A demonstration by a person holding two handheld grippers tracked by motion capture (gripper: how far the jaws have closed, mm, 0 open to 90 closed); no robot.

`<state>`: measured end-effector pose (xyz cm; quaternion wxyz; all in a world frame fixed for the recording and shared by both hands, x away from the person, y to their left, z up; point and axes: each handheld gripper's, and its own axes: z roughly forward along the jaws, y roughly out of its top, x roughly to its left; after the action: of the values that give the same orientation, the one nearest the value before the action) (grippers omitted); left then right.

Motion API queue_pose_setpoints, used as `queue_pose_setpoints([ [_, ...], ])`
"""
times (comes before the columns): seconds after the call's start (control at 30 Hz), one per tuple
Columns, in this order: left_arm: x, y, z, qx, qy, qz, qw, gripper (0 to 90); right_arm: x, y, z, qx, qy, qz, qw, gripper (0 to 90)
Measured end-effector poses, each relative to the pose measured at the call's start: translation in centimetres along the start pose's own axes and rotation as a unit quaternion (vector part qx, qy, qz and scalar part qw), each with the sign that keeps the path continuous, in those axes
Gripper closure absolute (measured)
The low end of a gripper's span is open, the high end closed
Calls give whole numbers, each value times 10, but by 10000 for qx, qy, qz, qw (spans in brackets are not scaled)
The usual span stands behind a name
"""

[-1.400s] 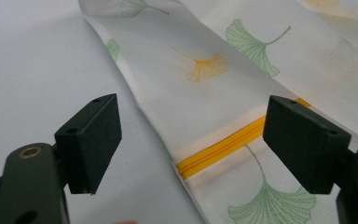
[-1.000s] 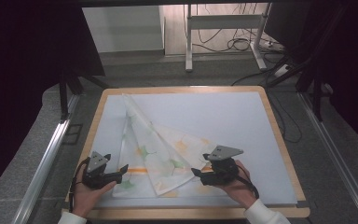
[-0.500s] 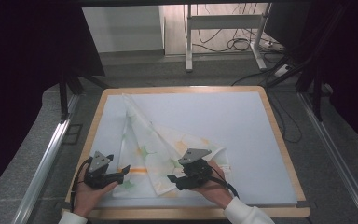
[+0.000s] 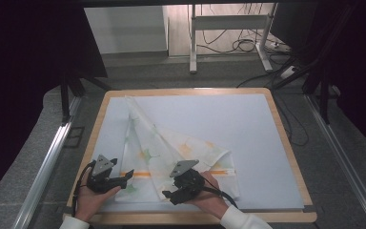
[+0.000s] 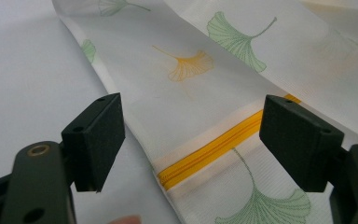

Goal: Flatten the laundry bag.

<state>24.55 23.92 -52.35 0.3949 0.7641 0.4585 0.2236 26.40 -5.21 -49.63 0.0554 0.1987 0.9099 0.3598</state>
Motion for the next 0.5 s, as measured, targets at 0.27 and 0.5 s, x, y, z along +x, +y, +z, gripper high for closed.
queue_pose_setpoints([
  [0.27,0,0,1,16,9,36,10000,219,8,2,18,247,136,-91,9996,297],
  [0.5,0,0,2,52,5,74,10000,219,14,5,32,417,58,-250,9988,312],
])
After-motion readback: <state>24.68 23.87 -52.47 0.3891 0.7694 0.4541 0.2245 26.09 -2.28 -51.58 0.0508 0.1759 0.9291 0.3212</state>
